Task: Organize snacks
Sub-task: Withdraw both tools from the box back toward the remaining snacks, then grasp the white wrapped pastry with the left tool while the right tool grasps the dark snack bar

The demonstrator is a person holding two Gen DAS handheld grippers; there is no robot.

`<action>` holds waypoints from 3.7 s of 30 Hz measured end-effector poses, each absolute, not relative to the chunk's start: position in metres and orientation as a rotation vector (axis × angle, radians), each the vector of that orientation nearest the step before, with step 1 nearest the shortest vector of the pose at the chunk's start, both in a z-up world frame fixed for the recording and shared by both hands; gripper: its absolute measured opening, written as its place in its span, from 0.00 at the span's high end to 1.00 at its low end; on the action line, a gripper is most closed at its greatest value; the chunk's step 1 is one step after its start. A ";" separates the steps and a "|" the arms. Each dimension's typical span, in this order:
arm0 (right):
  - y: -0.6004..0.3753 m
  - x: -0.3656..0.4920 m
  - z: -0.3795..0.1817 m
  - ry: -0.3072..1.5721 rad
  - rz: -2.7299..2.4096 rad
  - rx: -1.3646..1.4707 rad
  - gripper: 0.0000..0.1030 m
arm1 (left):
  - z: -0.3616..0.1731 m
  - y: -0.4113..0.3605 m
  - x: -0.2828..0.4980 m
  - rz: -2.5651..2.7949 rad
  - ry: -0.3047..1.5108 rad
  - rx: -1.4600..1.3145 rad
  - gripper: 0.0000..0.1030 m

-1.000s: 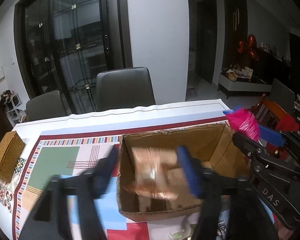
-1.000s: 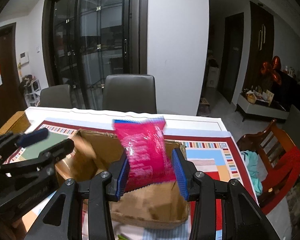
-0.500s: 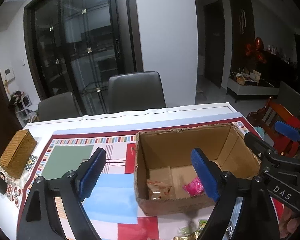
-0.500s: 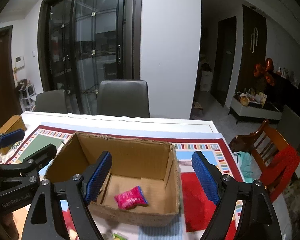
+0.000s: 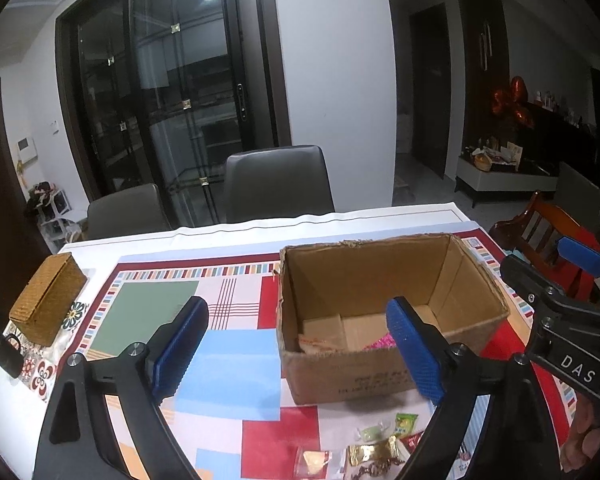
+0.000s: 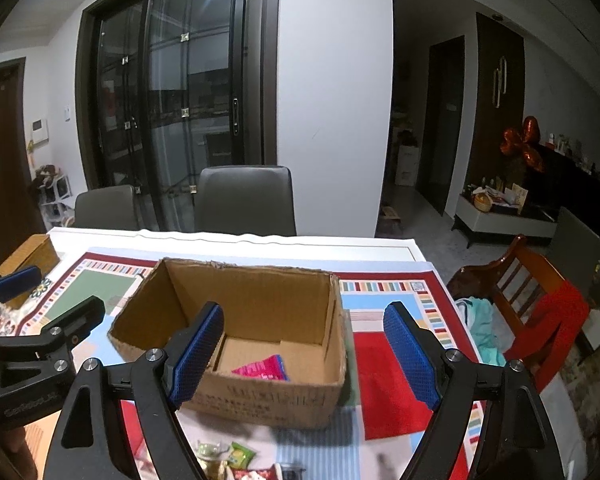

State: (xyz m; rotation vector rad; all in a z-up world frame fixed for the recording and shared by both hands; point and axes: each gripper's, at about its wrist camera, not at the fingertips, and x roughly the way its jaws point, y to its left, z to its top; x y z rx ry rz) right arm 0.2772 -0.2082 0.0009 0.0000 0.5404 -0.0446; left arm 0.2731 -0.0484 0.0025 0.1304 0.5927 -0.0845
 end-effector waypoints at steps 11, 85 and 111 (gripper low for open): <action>-0.213 0.250 -0.010 0.554 -0.051 0.014 0.19 | -0.002 -0.044 0.247 -0.072 0.583 0.137 0.11; -0.205 0.188 -0.121 0.731 -0.057 -0.007 0.19 | -0.135 -0.034 0.177 -0.064 0.763 0.096 0.11; -0.204 0.189 -0.157 0.807 -0.053 -0.007 0.19 | -0.173 -0.038 0.182 -0.074 0.840 0.094 0.11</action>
